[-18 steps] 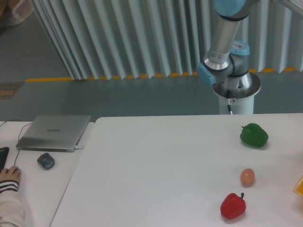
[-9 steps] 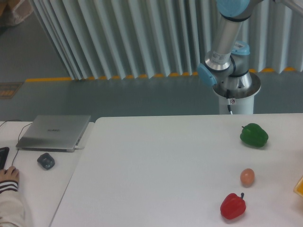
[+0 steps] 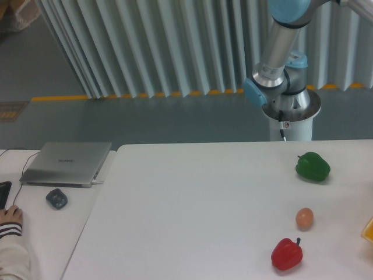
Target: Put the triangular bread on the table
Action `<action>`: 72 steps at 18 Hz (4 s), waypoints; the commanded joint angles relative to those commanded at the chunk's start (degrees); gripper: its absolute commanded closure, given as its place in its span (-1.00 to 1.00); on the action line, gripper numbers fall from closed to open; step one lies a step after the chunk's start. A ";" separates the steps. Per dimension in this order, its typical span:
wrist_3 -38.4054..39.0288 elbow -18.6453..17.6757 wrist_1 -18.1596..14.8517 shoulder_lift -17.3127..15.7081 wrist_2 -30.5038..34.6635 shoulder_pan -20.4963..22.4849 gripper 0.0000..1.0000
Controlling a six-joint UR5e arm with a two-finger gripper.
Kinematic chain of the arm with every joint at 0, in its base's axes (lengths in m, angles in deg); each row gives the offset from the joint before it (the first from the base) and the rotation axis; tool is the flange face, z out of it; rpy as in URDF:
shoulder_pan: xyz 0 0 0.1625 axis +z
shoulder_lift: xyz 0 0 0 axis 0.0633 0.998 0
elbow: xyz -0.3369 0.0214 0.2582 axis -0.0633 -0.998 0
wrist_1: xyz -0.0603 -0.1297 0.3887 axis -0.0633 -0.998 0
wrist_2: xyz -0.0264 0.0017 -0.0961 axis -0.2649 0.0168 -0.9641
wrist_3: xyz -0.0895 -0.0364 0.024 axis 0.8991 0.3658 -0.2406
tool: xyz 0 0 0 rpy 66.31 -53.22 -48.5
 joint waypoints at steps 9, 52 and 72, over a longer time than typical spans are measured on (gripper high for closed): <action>1.14 1.93 -4.04 0.70 0.09 0.18 0.34; 56.95 4.15 -11.28 -7.82 -21.37 -12.83 0.32; 61.61 -0.44 -6.77 -5.80 -4.57 -22.06 0.01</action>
